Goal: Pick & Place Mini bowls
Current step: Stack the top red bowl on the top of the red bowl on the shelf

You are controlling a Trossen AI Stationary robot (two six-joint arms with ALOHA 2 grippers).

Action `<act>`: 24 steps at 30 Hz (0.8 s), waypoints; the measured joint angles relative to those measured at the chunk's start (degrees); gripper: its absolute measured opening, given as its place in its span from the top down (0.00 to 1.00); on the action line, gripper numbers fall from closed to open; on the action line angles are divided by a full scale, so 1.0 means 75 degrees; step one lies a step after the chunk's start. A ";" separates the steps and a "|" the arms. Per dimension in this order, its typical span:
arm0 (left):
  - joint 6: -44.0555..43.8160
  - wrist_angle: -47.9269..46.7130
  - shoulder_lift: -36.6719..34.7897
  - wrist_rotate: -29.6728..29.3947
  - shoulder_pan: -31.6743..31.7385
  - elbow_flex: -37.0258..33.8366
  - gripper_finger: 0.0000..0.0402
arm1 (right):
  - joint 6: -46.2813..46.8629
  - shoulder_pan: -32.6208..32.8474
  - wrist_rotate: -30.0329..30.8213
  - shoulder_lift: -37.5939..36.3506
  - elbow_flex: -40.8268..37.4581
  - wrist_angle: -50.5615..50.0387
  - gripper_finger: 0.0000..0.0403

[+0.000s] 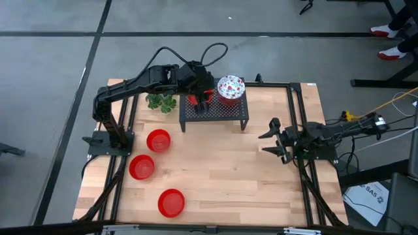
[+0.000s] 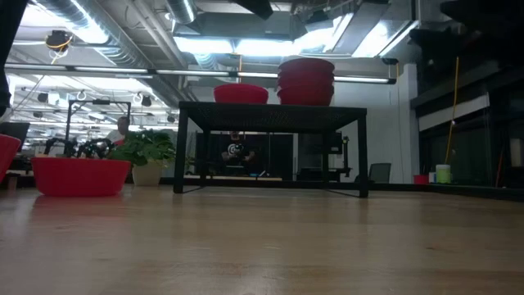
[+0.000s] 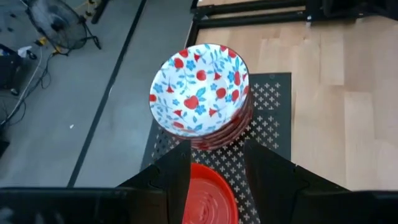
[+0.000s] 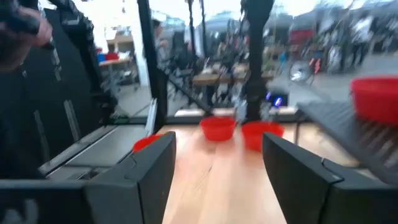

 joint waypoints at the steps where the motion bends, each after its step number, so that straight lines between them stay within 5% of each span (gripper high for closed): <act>1: 0.0000 0.0054 0.0000 -0.0001 0.0000 0.0000 0.64 | -0.0094 -0.0099 -0.0014 -0.0165 -0.0037 -0.0054 0.41; 18: -0.0205 0.0267 0.0006 0.0000 0.0000 0.0000 0.64 | -0.0309 -0.1036 -0.0012 -0.2747 -0.0070 -0.3862 0.41; 24: -0.0545 0.0270 0.0006 0.0000 0.0012 0.0000 0.64 | -0.0355 -0.1068 -0.0216 -0.2868 -0.0073 -0.3770 0.41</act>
